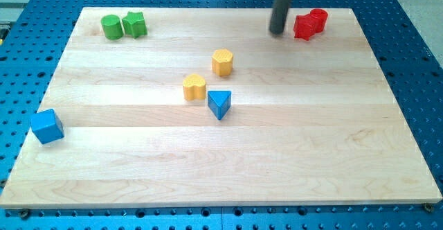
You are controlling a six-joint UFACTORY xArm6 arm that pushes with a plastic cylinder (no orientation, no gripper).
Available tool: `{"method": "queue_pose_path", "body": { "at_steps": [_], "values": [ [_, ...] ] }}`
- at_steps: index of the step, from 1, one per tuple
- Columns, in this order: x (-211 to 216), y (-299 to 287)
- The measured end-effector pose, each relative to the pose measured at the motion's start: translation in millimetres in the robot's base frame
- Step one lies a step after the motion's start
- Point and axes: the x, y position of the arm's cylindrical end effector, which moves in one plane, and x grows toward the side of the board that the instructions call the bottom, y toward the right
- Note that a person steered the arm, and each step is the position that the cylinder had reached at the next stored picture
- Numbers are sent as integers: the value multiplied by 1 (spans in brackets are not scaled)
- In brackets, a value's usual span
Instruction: Slide the yellow blocks to the bottom center of the board
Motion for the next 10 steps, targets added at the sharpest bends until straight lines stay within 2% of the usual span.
{"method": "queue_pose_path", "body": {
  "at_steps": [1,2,3,5,6,8,9,10],
  "values": [
    [25,-36],
    [70,-88],
    [98,-79],
    [169,-150],
    [146,-177],
    [255,-181],
    [264,-194],
    [271,-243]
  ]
}}
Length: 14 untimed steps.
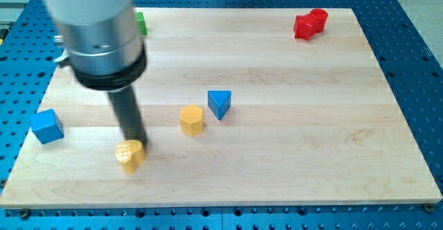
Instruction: Slide the yellow blocks to the bottom center of the board
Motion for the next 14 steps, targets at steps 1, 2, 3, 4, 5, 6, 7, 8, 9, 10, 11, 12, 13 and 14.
{"method": "queue_pose_path", "body": {
  "at_steps": [1,2,3,4,5,6,7,8,9,10,11,12,13,14],
  "values": [
    [16,-2],
    [16,-22],
    [27,-52],
    [34,-10],
    [31,68],
    [24,23],
    [52,-26],
    [82,-22],
    [82,6],
    [83,56],
    [81,120],
    [68,156],
    [65,210],
    [23,264]
  ]
}}
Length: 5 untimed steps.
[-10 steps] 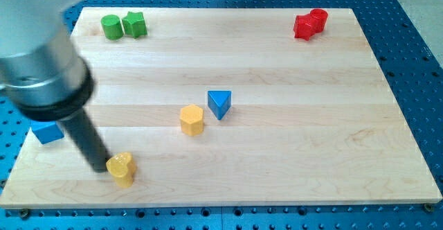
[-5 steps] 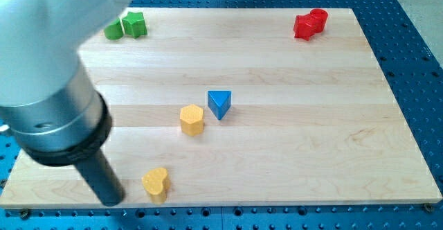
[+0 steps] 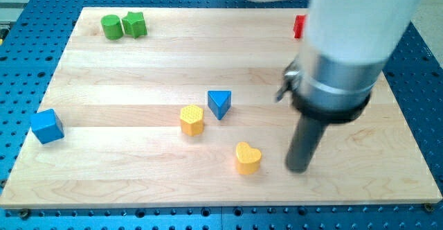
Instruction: Slide the yellow blocks to the bottom center of the board
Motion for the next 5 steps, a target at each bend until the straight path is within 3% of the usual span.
{"method": "queue_pose_path", "body": {
  "at_steps": [1,3,5],
  "values": [
    [-10,-45],
    [-8,-69],
    [-71,-115]
  ]
}}
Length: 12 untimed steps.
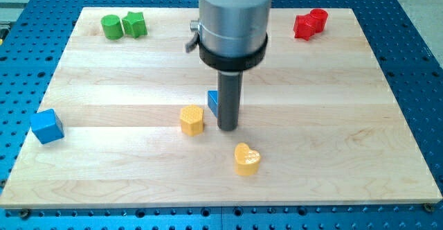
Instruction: Slide the yellow blocks to the bottom center of the board
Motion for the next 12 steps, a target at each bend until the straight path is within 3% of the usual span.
{"method": "queue_pose_path", "body": {
  "at_steps": [1,3,4,6,7,9,10,12],
  "values": [
    [-25,-11],
    [-23,-43],
    [-42,-55],
    [-4,-50],
    [-33,-70],
    [50,-36],
    [32,-54],
    [43,-30]
  ]
}}
